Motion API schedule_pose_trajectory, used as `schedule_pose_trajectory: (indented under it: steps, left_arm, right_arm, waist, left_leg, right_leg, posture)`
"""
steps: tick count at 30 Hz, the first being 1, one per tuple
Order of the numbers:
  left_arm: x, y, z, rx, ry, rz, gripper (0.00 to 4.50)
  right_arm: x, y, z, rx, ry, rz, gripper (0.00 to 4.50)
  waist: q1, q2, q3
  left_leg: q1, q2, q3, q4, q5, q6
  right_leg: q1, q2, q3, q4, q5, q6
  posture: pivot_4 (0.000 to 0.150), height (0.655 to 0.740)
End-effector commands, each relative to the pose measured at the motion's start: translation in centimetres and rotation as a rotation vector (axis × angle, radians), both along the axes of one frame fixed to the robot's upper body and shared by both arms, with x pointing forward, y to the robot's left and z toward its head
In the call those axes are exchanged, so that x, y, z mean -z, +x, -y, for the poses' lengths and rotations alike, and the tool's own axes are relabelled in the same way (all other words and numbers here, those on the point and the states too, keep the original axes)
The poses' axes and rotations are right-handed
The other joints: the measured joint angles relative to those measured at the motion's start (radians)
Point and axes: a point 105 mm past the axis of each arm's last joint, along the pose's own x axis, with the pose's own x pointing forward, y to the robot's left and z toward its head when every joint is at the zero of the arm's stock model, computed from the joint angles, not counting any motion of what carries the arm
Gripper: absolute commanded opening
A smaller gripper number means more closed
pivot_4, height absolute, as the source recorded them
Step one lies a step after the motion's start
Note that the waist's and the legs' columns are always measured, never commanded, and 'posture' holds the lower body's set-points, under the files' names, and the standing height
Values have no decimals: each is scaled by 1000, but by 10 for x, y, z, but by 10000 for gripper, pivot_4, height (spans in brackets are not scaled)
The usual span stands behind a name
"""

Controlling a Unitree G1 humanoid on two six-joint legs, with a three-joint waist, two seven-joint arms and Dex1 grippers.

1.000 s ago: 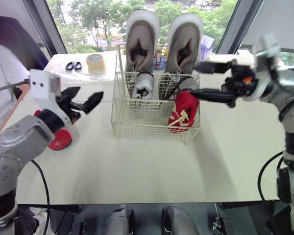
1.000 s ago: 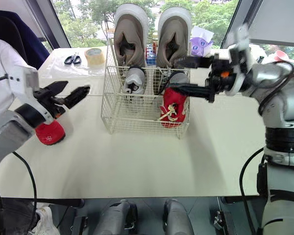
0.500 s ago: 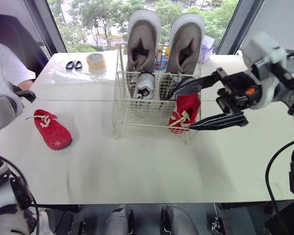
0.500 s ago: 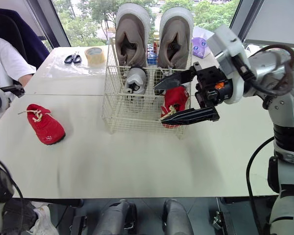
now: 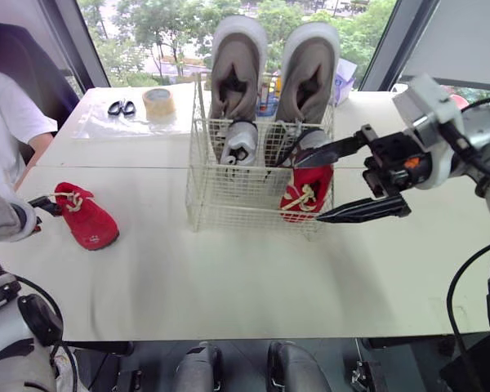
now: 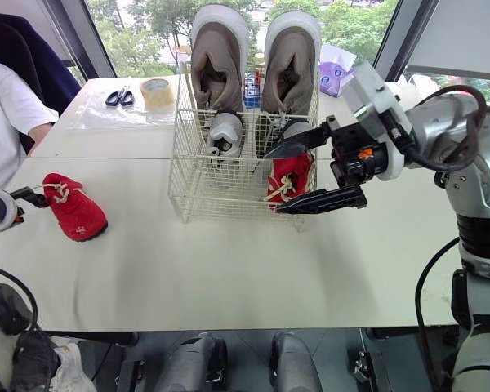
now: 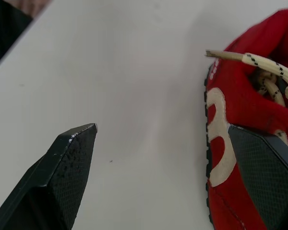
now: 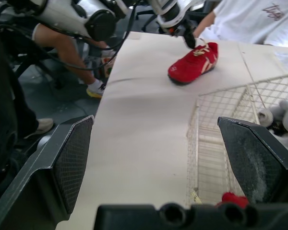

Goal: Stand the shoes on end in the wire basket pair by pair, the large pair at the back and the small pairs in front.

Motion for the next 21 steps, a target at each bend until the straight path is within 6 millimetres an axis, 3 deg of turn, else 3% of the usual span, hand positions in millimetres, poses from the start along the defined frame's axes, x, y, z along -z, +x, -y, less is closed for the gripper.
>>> schedule_pose_trajectory:
  steps: [1, 4, 9, 10, 15, 18, 21]
  left_arm:
    - [5, 9, -2, 39, 18, -20, 39698]
    - [12, 16, -5, 62, 32, -39, 28283]
    - [21, 20, -4, 81, 22, -61, 2786]
    - [20, 21, -4, 85, 20, -57, 542]
    - [-3, 20, -10, 56, 45, 27, 542]
    - [-55, 19, -17, -9, 150, 188, 542]
    - [-96, 15, -12, -38, 251, 323, 542]
  right_arm:
    - [-14, -7, 3, 18, 32, 70, 45000]
    - [-13, -8, 3, 33, 40, 69, 45000]
    - [-11, -6, 6, 69, 46, 71, 45000]
    - [-11, -6, 7, 73, 46, 70, 45000]
    - [-10, -3, 7, 80, 46, 66, 45000]
    - [-10, 2, 9, 87, 45, 66, 45000]
    - [-12, 5, 10, 89, 49, 64, 45000]
  waist:
    - [1, 0, 0]
    - [0, 0, 0]
    - [-2, 0, 0]
    - [-2, 0, 0]
    - [-2, 0, 0]
    - [-3, -1, 0]
    - [0, -3, 1]
  left_leg:
    - [0, 0, 0, 0, 0, 0]
    - [-1, 0, 0, 0, 0, 0]
    - [-2, 0, 0, -1, 0, 0]
    - [-2, 0, 0, -1, 0, 0]
    - [-3, 0, 0, -1, 0, 0]
    - [-4, 0, 0, -1, 0, 0]
    - [-7, 0, -1, 0, 0, 0]
  right_leg:
    - [0, 0, 0, 0, 0, 0]
    - [-2, -1, 0, 0, 0, -1]
    - [-3, -2, 0, 0, 1, -1]
    - [-4, -2, 0, 0, 1, -1]
    - [-5, -2, 1, 1, 1, -1]
    - [-7, -2, 1, 1, 1, -2]
    - [-8, -2, 1, 1, 2, -2]
  posture:
    - [1500, 7400]
    - [1500, 7400]
    - [1500, 7400]
    - [1500, 7400]
    - [1500, 7400]
    - [1500, 7400]
    - [1500, 7400]
